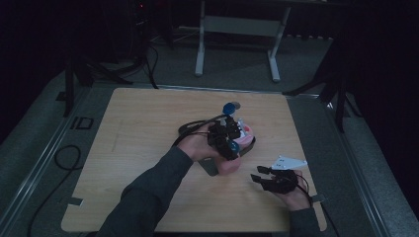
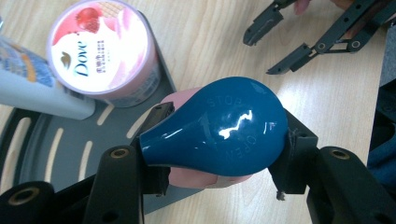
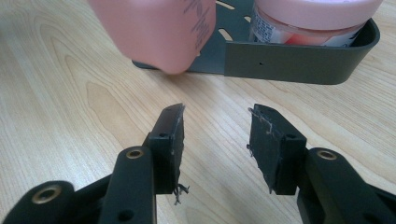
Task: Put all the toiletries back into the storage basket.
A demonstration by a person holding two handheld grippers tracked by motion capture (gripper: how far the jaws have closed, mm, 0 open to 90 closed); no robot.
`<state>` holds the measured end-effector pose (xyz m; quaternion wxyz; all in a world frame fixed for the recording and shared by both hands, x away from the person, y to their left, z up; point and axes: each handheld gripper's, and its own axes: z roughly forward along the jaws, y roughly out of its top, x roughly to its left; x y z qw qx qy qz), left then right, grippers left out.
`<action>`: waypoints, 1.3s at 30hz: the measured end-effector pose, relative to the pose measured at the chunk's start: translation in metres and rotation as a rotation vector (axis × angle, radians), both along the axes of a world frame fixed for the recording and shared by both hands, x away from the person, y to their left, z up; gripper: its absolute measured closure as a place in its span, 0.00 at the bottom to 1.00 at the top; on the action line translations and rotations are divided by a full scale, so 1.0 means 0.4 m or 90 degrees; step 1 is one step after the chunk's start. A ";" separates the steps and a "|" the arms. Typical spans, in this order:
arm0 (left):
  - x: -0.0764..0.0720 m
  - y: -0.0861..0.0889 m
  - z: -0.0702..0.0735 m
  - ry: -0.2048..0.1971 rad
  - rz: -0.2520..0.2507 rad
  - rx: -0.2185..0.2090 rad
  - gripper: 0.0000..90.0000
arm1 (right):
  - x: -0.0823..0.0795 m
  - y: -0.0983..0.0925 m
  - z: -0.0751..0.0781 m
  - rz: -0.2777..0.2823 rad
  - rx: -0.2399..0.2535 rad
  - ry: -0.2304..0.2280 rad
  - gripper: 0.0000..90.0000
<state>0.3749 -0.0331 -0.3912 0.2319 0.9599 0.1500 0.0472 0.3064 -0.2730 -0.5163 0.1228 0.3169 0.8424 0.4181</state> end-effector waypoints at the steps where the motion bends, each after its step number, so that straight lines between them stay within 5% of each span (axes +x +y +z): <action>1: 0.002 0.002 0.002 -0.001 0.003 0.000 0.53 | 0.000 0.000 0.000 0.000 0.000 0.000 0.60; 39: 0.099 0.095 0.016 0.000 0.086 -0.004 0.53 | -0.001 0.005 -0.004 0.003 -0.012 0.001 0.60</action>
